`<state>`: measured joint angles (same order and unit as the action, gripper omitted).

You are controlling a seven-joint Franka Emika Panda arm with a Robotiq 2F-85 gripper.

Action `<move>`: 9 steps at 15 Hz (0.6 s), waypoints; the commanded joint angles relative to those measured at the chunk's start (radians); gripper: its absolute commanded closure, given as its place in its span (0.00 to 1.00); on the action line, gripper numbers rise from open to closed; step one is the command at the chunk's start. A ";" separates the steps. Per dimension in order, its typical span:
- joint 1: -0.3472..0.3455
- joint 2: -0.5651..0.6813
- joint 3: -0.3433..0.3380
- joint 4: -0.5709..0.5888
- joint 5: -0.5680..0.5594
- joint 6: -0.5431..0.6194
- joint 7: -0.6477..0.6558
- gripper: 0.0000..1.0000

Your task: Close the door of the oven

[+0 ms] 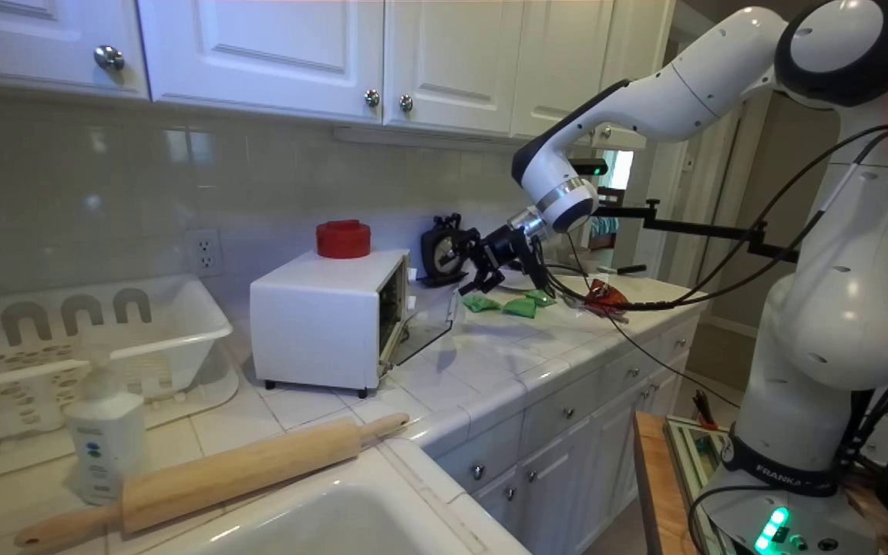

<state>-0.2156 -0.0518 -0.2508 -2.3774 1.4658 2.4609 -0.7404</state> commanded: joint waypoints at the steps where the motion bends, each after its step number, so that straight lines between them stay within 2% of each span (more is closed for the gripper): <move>1: -0.001 -0.014 0.012 0.000 0.063 -0.006 -0.067 0.00; 9: -0.007 0.010 0.011 0.054 0.111 -0.009 -0.094 0.00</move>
<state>-0.2161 -0.0526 -0.2433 -2.3502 1.5310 2.4609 -0.8087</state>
